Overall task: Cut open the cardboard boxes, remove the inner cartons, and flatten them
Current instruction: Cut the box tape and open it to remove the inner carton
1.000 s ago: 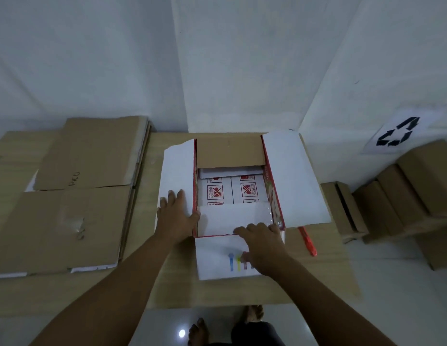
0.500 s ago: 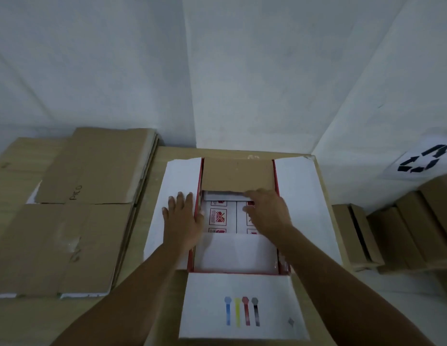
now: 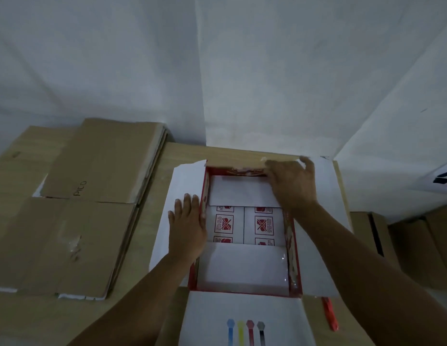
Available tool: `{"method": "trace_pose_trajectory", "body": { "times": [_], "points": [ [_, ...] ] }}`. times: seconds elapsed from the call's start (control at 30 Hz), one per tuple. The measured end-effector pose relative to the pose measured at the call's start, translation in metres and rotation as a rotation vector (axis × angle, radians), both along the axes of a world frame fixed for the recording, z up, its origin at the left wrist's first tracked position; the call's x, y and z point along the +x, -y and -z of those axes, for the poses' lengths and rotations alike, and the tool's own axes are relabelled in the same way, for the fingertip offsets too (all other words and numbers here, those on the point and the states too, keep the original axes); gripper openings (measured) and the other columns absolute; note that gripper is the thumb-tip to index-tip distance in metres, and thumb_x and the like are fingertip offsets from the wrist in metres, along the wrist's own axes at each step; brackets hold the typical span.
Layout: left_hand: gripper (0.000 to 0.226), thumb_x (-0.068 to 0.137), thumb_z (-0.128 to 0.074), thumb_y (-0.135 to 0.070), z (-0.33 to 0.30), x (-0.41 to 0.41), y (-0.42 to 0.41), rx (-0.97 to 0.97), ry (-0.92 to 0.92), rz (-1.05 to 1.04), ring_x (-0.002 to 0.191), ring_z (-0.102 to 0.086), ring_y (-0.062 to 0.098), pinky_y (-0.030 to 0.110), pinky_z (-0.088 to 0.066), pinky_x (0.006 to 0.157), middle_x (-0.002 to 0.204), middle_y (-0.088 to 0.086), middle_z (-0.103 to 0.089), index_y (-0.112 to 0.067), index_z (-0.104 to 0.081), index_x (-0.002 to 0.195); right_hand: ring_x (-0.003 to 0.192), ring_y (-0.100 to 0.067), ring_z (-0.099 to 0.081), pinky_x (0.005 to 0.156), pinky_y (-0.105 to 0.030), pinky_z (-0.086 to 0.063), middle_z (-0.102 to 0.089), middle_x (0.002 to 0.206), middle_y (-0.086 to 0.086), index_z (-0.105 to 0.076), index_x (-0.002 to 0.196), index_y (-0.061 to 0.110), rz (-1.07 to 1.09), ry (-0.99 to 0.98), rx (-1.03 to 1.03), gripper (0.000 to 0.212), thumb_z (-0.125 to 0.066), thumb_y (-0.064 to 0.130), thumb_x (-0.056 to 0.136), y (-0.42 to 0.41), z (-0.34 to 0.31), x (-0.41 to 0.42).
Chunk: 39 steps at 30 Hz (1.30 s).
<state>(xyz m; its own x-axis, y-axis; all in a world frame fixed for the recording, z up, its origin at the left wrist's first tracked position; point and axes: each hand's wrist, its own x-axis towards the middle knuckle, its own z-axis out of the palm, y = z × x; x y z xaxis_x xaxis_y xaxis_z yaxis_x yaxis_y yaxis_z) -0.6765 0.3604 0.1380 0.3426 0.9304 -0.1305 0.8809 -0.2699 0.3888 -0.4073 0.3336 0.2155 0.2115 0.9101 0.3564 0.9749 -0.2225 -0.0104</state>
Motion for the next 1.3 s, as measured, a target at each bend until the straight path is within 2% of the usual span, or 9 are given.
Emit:
{"method": "trace_pose_trajectory", "body": {
  "times": [0.1, 0.17, 0.27, 0.4, 0.57, 0.73, 1.07, 1.2, 1.3],
  "points": [
    [0.070, 0.096, 0.001, -0.047, 0.002, 0.003, 0.005, 0.019, -0.001, 0.033, 0.151, 0.012, 0.028, 0.045, 0.007, 0.121, 0.166, 0.005, 0.003, -0.018, -0.005, 0.159, 0.077, -0.025, -0.066, 0.102, -0.047, -0.037, -0.069, 0.081, 0.001, -0.059, 0.103, 0.019, 0.075, -0.053, 0.158, 0.011, -0.049, 0.020, 0.099, -0.028, -0.015, 0.010],
    [0.070, 0.095, 0.002, -0.047, 0.002, 0.004, 0.006, 0.024, -0.003, 0.039, 0.149, 0.015, 0.025, 0.045, 0.008, 0.122, 0.166, 0.005, 0.003, -0.019, -0.004, 0.159, 0.095, -0.031, -0.063, 0.099, -0.049, -0.039, -0.069, 0.097, -0.005, -0.060, 0.105, 0.017, 0.121, -0.074, 0.198, 0.011, -0.053, 0.015, 0.097, -0.044, -0.015, 0.017],
    [0.076, 0.093, 0.014, -0.054, 0.004, 0.004, 0.006, 0.039, 0.020, 0.026, 0.149, 0.016, 0.023, 0.045, 0.006, 0.123, 0.166, 0.004, 0.004, -0.019, -0.003, 0.159, 0.140, -0.036, -0.032, 0.114, -0.054, -0.026, -0.037, 0.151, -0.014, -0.052, 0.133, 0.020, 0.172, -0.048, -0.068, 0.040, -0.060, 0.029, 0.095, -0.057, -0.004, 0.025],
    [0.093, 0.081, 0.027, -0.069, 0.008, 0.000, 0.006, 0.019, 0.081, 0.039, 0.149, 0.016, 0.021, 0.041, 0.008, 0.122, 0.162, -0.003, 0.010, -0.022, 0.001, 0.157, 0.149, -0.031, -0.019, 0.118, -0.059, -0.017, -0.022, 0.162, -0.006, -0.019, 0.154, 0.021, 0.058, -0.196, -0.516, 0.075, -0.054, 0.050, 0.094, -0.056, 0.024, 0.024],
    [0.064, 0.098, 0.000, -0.053, 0.009, 0.001, 0.006, -0.017, 0.137, 0.013, 0.152, 0.010, 0.021, 0.042, 0.005, 0.124, 0.165, -0.002, 0.001, -0.025, -0.003, 0.156, 0.146, -0.028, -0.027, 0.116, -0.060, -0.013, -0.033, 0.158, -0.002, -0.022, 0.154, 0.026, 0.042, -0.170, -0.599, 0.076, -0.052, 0.060, 0.093, -0.050, 0.041, 0.026],
    [0.067, 0.101, -0.020, -0.057, -0.001, -0.006, 0.007, -0.075, 0.313, -0.065, 0.153, 0.000, 0.015, 0.041, -0.001, 0.125, 0.165, -0.004, -0.013, -0.022, -0.021, 0.158, 0.153, -0.029, -0.007, 0.118, -0.062, -0.009, -0.013, 0.165, -0.007, -0.012, 0.157, 0.025, 0.076, -0.187, -0.504, 0.082, -0.048, 0.063, 0.093, -0.047, 0.039, 0.014],
    [0.034, 0.099, -0.058, -0.013, -0.011, -0.104, 0.020, 0.032, 0.538, -0.175, 0.134, -0.046, 0.010, 0.041, -0.036, 0.117, 0.143, -0.003, -0.055, -0.016, -0.063, 0.132, 0.147, -0.024, -0.030, 0.119, -0.051, -0.029, -0.028, 0.162, -0.001, -0.018, 0.156, 0.032, 0.001, -0.724, -0.391, 0.070, -0.054, 0.049, 0.098, 0.076, 0.010, -0.161],
    [0.031, 0.095, -0.061, -0.008, -0.018, -0.135, 0.032, -0.098, 0.648, -0.252, 0.097, -0.059, -0.014, 0.026, -0.051, 0.093, 0.108, -0.021, -0.065, -0.034, -0.066, 0.110, 0.154, -0.026, 0.007, 0.124, -0.052, -0.003, 0.008, 0.167, -0.001, -0.011, 0.156, 0.041, -0.186, -0.518, -0.494, 0.074, -0.052, 0.056, 0.096, 0.107, 0.014, -0.242],
    [0.029, 0.097, -0.059, -0.017, -0.012, -0.155, 0.032, -0.158, 0.596, -0.284, 0.108, -0.064, 0.012, 0.043, -0.051, 0.100, 0.122, -0.007, -0.067, -0.023, -0.067, 0.124, 0.152, -0.032, 0.014, 0.121, -0.060, 0.002, 0.009, 0.167, -0.009, -0.012, 0.157, 0.035, -0.275, -0.232, -0.502, 0.079, -0.058, 0.052, 0.094, 0.104, 0.037, -0.277]
  ]
}}
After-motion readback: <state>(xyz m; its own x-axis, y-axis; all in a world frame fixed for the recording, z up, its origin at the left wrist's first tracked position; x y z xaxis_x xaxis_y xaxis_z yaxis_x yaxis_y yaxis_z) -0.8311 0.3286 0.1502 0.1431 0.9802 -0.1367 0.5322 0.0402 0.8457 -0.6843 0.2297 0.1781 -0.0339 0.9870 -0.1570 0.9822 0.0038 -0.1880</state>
